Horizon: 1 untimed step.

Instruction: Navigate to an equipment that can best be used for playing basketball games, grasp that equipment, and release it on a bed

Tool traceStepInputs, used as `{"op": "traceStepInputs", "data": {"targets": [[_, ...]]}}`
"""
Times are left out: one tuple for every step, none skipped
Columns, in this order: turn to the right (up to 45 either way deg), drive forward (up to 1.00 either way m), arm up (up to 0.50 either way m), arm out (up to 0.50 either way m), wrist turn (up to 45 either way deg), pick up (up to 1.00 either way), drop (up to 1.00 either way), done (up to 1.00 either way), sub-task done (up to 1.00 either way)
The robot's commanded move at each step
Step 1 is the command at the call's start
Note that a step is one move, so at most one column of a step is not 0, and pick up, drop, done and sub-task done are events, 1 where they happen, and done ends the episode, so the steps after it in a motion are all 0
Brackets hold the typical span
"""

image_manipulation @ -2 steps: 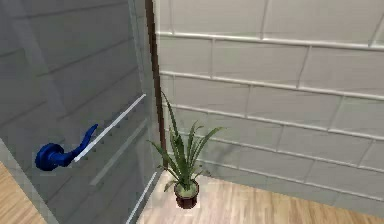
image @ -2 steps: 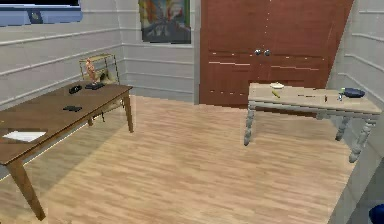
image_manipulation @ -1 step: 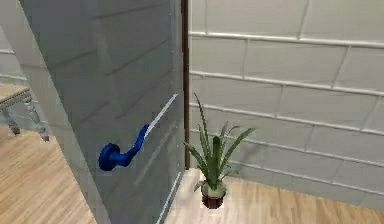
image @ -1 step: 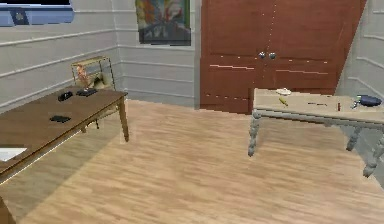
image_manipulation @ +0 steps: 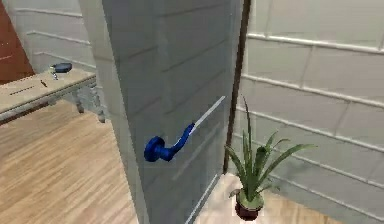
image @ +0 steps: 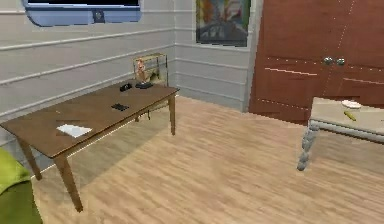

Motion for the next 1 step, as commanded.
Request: {"op": "traceStepInputs", "data": {"targets": [[0.0, 0.15, 0.00, 0.00, 0.0, 0.00, 0.00, 0.00, 0.00]]}}
